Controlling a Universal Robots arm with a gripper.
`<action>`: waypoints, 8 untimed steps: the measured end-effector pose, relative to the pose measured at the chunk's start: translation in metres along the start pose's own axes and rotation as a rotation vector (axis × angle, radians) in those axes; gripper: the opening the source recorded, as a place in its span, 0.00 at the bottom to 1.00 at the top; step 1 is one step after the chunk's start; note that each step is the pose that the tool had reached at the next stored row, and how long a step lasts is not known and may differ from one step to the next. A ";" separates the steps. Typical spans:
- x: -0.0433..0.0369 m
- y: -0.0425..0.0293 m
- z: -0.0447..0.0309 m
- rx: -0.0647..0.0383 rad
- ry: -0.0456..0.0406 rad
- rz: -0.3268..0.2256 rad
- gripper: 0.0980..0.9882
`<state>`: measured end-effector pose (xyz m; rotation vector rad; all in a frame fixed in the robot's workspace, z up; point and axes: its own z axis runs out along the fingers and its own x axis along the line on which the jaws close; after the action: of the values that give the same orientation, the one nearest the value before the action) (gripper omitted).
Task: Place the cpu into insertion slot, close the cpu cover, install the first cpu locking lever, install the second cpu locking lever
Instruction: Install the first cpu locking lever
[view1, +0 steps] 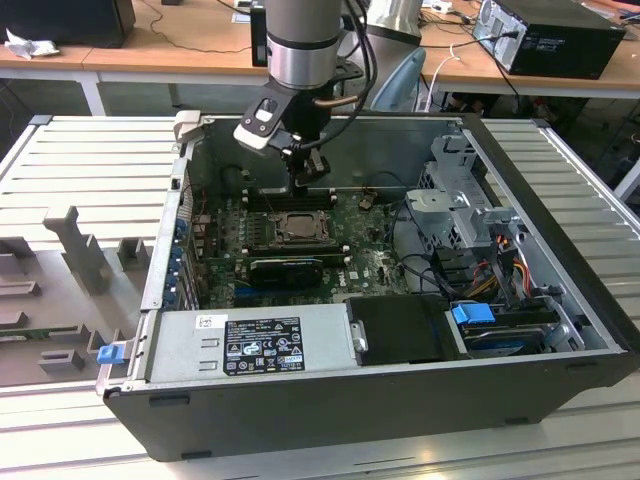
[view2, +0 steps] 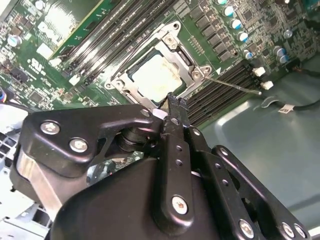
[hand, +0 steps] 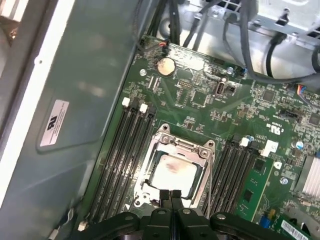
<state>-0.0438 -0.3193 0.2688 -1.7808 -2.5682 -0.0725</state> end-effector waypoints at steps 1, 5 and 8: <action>0.0000 0.0000 0.0000 0.000 0.0003 -0.009 0.01; 0.0000 0.0000 0.0000 0.001 0.0009 -0.028 0.01; 0.0000 0.0000 0.0000 0.001 0.0012 -0.038 0.01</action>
<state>-0.0437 -0.3193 0.2687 -1.7305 -2.6013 -0.0721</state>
